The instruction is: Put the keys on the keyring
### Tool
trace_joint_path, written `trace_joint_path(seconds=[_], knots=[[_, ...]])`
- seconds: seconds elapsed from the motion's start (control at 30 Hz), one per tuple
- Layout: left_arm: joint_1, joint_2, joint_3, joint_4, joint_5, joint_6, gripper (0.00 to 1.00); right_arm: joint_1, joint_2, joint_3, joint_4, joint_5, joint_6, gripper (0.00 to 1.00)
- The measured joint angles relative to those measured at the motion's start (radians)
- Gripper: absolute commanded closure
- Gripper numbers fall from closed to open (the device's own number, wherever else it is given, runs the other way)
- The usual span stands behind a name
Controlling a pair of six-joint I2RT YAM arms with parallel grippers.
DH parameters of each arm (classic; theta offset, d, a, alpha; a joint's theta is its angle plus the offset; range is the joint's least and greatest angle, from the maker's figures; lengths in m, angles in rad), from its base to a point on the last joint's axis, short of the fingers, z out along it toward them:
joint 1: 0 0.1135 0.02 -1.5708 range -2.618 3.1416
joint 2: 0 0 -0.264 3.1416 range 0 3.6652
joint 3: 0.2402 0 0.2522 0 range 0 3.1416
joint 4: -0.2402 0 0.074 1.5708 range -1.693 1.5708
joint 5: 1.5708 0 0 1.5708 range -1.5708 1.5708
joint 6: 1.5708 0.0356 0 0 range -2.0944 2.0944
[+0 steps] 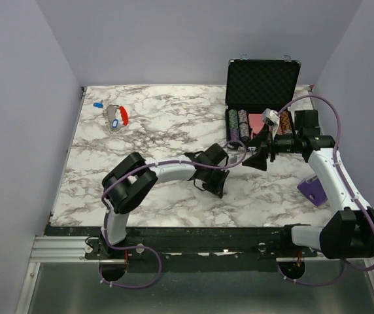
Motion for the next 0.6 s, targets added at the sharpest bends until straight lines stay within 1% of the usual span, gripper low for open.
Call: trace_joint_path(seconds=[0.07, 0.13, 0.2, 0.27, 0.33, 0.4, 0.47, 0.6], knots=[[0.0, -0.04, -0.11, 0.087, -0.005, 0.005, 1.0, 0.0, 0.015, 0.01, -0.095, -0.022, -0.117, 0.0], [-0.001, -0.115, -0.224, 0.182, -0.019, 0.033, 1.0, 0.0, 0.032, 0.024, -0.212, -0.05, -0.269, 0.0], [-0.003, -0.222, -0.351, 0.282, -0.034, 0.074, 1.0, 0.0, 0.045, 0.031, -0.333, -0.076, -0.433, 0.0], [-0.006, -0.319, -0.436, 0.365, -0.047, 0.117, 1.0, 0.0, 0.053, 0.031, -0.449, -0.101, -0.6, 0.0], [-0.007, -0.396, -0.491, 0.445, -0.058, 0.166, 1.0, 0.001, 0.059, 0.031, -0.529, -0.122, -0.734, 0.0], [-0.009, -0.49, -0.549, 0.533, -0.064, 0.232, 1.0, 0.008, 0.064, 0.029, -0.579, -0.141, -0.83, 0.0], [-0.014, -0.575, -0.586, 0.595, -0.063, 0.308, 1.0, 0.021, 0.072, 0.027, -0.61, -0.154, -0.89, 0.0], [-0.038, -0.69, -0.615, 0.674, -0.051, 0.477, 1.0, 0.111, 0.108, 0.027, -0.643, -0.17, -0.97, 0.01]])
